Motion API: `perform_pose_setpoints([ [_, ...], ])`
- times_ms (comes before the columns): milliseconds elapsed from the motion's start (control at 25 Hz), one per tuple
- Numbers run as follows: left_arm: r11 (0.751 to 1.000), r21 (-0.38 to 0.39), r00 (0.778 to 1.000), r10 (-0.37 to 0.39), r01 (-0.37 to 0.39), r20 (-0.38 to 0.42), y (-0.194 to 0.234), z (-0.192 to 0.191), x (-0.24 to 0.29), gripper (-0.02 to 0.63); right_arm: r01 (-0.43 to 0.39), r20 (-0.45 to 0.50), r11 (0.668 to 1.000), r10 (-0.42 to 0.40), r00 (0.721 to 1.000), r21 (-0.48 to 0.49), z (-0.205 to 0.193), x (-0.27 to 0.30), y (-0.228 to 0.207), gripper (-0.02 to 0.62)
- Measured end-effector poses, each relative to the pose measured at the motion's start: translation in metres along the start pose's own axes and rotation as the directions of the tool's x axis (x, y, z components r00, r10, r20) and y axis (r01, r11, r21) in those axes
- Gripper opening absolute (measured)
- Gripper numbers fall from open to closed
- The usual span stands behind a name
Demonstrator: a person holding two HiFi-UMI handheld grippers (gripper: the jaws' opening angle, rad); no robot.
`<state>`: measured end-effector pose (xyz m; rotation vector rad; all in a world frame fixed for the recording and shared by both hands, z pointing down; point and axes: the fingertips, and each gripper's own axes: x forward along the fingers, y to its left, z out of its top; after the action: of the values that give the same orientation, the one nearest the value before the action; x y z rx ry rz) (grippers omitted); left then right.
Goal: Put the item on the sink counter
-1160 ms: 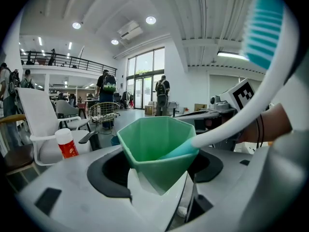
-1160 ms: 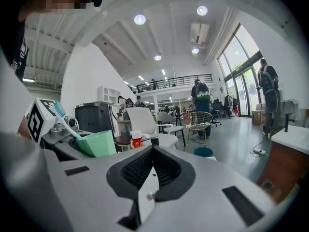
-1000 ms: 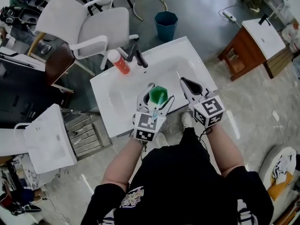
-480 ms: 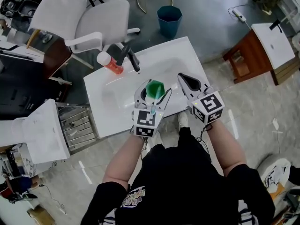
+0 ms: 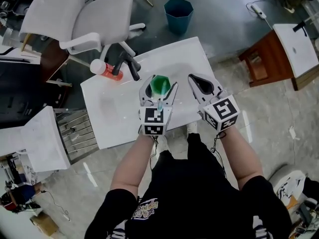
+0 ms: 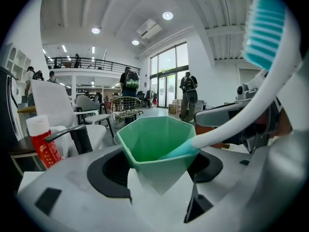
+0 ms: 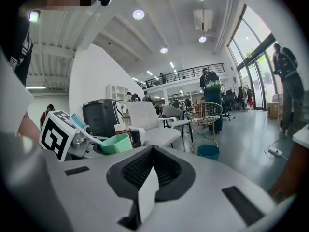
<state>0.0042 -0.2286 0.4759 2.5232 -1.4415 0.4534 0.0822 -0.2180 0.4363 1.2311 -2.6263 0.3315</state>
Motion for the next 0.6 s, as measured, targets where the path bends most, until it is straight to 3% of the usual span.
perform_pose_setpoints([
  [600, 0.987, -0.022, 0.987, 0.161, -0.162, -0.021, 0.031, -0.020, 0.085, 0.330, -0.033, -0.049, 0.998, 0.036, 0.998, 0.051, -0.029, 0.023, -0.056, 0.054],
])
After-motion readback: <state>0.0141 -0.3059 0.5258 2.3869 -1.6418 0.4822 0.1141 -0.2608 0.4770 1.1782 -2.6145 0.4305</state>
